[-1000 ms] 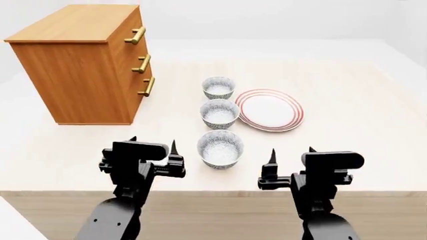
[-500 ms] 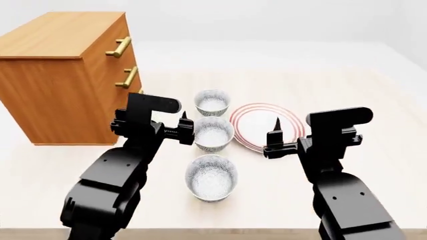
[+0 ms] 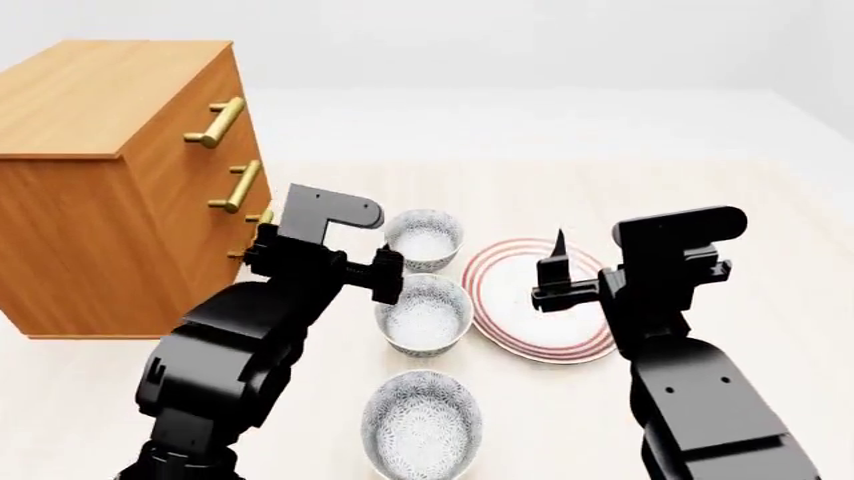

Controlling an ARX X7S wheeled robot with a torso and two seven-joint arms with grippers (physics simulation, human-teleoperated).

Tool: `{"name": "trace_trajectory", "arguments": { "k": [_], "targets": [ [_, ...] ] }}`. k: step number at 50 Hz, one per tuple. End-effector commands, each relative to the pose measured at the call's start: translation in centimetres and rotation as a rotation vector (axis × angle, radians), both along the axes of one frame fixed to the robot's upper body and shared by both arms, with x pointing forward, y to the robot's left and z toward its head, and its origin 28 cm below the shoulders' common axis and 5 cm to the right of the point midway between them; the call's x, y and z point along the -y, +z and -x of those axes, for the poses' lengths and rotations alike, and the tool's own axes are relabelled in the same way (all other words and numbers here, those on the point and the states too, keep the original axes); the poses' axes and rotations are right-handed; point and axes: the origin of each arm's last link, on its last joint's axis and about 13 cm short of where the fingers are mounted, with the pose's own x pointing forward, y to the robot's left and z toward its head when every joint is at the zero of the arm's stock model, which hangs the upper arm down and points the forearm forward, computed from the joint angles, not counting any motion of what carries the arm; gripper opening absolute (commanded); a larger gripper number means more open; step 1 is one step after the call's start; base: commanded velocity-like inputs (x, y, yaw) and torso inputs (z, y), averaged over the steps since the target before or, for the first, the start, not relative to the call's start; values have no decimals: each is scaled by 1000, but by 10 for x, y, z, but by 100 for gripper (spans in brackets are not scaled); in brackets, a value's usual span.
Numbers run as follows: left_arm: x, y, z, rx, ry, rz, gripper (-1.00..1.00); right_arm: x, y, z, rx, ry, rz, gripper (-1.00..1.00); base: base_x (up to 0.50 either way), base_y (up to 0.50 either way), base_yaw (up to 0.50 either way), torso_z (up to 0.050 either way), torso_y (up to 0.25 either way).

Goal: Stack the bowl in the middle on the bowl at the back.

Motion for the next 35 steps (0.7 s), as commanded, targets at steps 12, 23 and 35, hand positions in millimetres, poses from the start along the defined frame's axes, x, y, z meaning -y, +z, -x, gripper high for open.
{"name": "trace_trajectory", "arguments": {
  "k": [12, 23, 35],
  "targets": [
    [0, -18, -8, -321, -57, 11, 100, -1, -7, -4, -31, -10, 30, 100, 0, 0, 0, 0, 0],
    [3, -28, -18, -370, -52, 32, 100, 3, -10, -2, -37, -15, 48, 100, 0, 0, 0, 0, 0],
    [8, -40, -26, -413, -55, 38, 100, 10, -14, -1, -48, -19, 47, 100, 0, 0, 0, 0, 0]
  ]
}}
